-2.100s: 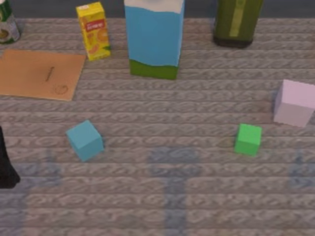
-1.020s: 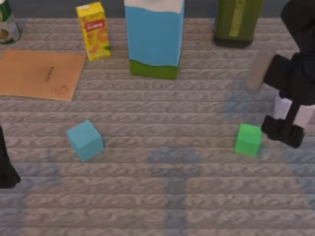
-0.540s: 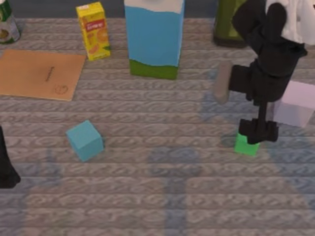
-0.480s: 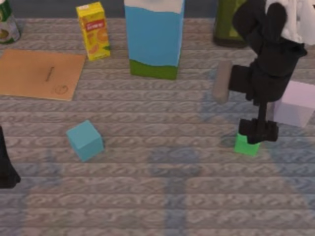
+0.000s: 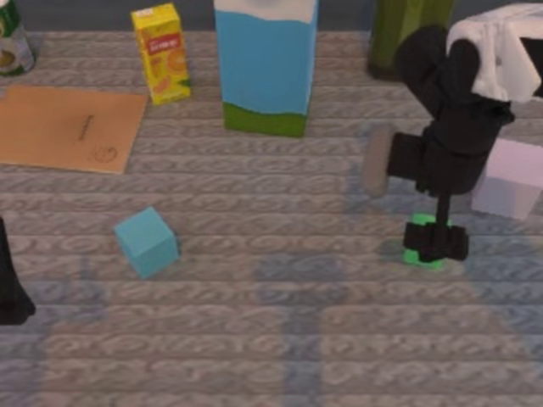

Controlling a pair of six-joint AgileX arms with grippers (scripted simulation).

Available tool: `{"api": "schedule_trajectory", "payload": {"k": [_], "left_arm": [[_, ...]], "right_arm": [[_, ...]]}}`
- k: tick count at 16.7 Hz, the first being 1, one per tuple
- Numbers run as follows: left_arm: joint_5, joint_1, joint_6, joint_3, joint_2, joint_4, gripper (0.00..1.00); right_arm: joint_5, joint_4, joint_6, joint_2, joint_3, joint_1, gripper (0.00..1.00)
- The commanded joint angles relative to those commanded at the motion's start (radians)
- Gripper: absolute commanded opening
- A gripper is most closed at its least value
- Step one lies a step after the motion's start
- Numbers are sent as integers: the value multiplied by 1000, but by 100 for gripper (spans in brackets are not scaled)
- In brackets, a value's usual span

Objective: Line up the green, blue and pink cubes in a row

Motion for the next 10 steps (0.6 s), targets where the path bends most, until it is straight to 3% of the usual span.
{"api": "schedule_trajectory", "payload": {"k": [4, 9, 10], "left_arm": [[0, 0, 0, 0, 0, 0, 100], [0, 0, 0, 0, 0, 0, 100], [0, 0, 0, 0, 0, 0, 100]], "right_arm": [[0, 167, 3, 63, -98, 2, 100], [1, 195, 3, 78, -117, 2, 100], [1, 195, 3, 78, -117, 2, 92]]}}
